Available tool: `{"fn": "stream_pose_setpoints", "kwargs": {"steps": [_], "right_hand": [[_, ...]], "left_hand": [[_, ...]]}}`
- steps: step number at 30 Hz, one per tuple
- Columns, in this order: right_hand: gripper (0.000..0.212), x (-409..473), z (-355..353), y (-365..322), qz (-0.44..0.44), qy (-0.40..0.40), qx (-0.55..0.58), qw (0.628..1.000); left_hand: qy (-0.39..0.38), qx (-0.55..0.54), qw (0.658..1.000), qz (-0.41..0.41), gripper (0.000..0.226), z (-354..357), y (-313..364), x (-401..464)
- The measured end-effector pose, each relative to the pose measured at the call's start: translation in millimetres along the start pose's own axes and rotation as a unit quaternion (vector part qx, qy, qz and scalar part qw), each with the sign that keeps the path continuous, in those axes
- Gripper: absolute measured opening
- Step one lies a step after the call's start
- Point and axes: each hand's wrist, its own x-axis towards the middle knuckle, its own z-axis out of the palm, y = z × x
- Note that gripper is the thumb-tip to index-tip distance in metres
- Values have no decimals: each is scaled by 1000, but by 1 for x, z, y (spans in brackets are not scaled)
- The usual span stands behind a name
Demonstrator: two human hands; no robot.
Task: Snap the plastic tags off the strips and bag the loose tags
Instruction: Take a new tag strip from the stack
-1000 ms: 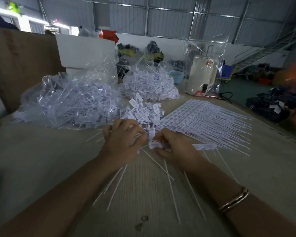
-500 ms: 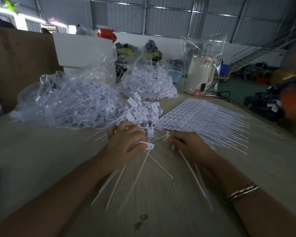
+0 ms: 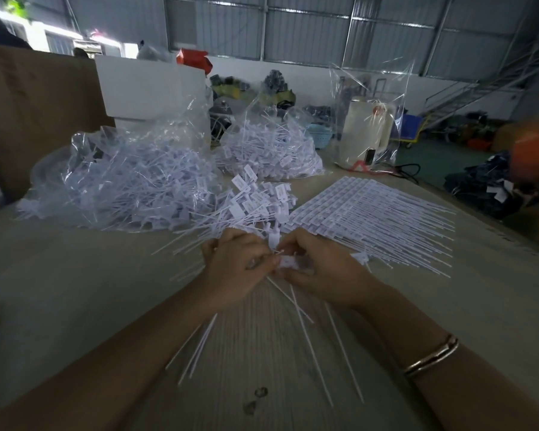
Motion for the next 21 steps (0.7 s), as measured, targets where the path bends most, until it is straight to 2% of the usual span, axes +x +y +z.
{"fn": "stream_pose_setpoints", "kwargs": {"steps": [3,5,7,10,12,14,16,19,21], "right_hand": [[24,-5,-11,12,38,-20,-33,999],[19,-5,-10,15,34,-27,-63,997],[17,-4,-8,16,34,-28,-57,997],[20,-8,-19,27,89,-27,-26,995],[15,-14,-27,35,116,-3,4,993],[9,-16,-25,34,101,12,7,995],[19,-10,-16,25,76,-1,-10,997],[33,-1,-4,13,46,7,-21,999],[34,0,0,9,32,23,-17,999]], "left_hand": [[-3,14,999,-31,38,-3,-4,-1],[-10,33,999,-22,45,-6,-3,0],[14,45,998,35,49,-10,-1,-1],[89,52,986,128,37,-20,-10,-4],[97,63,987,107,39,-28,-20,-3],[78,112,989,53,47,-31,-28,-3],[80,157,984,18,45,-28,-27,-4],[72,97,993,12,53,-17,-9,-2],[17,52,998,-8,67,-6,4,1]]}}
